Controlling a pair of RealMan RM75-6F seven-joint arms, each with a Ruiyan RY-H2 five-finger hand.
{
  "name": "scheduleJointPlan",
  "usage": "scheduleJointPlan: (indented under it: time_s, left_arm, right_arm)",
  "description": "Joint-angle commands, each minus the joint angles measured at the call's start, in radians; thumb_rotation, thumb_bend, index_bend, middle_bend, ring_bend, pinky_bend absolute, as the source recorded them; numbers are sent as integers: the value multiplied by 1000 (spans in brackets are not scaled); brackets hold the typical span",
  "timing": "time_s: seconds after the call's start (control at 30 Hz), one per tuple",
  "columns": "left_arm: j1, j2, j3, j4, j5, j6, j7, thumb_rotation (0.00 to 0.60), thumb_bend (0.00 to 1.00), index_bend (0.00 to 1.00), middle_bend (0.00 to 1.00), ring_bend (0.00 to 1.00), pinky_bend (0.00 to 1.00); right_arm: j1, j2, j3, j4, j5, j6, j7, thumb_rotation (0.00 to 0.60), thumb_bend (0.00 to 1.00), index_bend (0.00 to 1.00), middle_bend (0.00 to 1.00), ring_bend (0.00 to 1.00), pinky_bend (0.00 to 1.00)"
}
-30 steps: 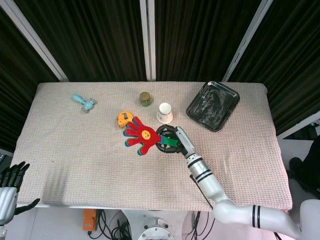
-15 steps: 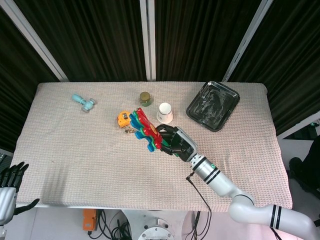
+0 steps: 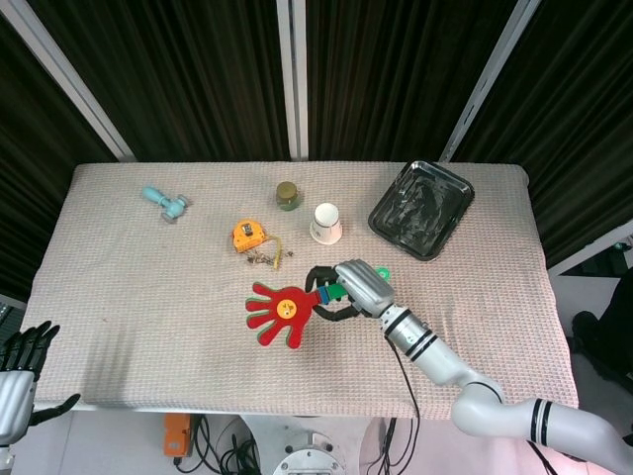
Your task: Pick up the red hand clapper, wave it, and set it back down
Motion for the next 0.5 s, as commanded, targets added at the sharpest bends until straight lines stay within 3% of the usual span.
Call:
scheduleJointPlan:
  time_s: [0.03, 0.13, 0.27, 0.37, 0.5]
  left_arm:
    - [0, 1, 0, -1, -1, 0, 1, 600, 87, 27, 25, 0, 15]
    - [-2, 1, -1, -2, -3, -4, 1, 600, 86, 27, 25, 0, 15]
    - [-3, 2, -2, -5, -3, -3, 3, 600, 86, 28, 25, 0, 15]
    - [-2, 0, -3, -4, -3, -1, 3, 600, 87, 27, 25, 0, 15]
    - [-3, -4, -4, 0, -6, -5, -11, 600, 87, 27, 25, 0, 15]
  right_arm:
    - [72, 18, -64, -67, 370, 95, -585, 600, 401, 917, 740, 718, 932]
    - [77, 42, -43, -103, 407, 82, -486, 600, 408, 927, 742, 719, 932]
    - [58, 52, -10, -134, 368, 79, -305, 600, 409, 930, 742, 719, 933]
    - [14, 56, 53, -180, 334, 27, -9, 600, 407, 929, 740, 719, 933]
    - [-96, 67, 232, -223, 306, -196, 618, 600, 408, 926, 739, 719, 932]
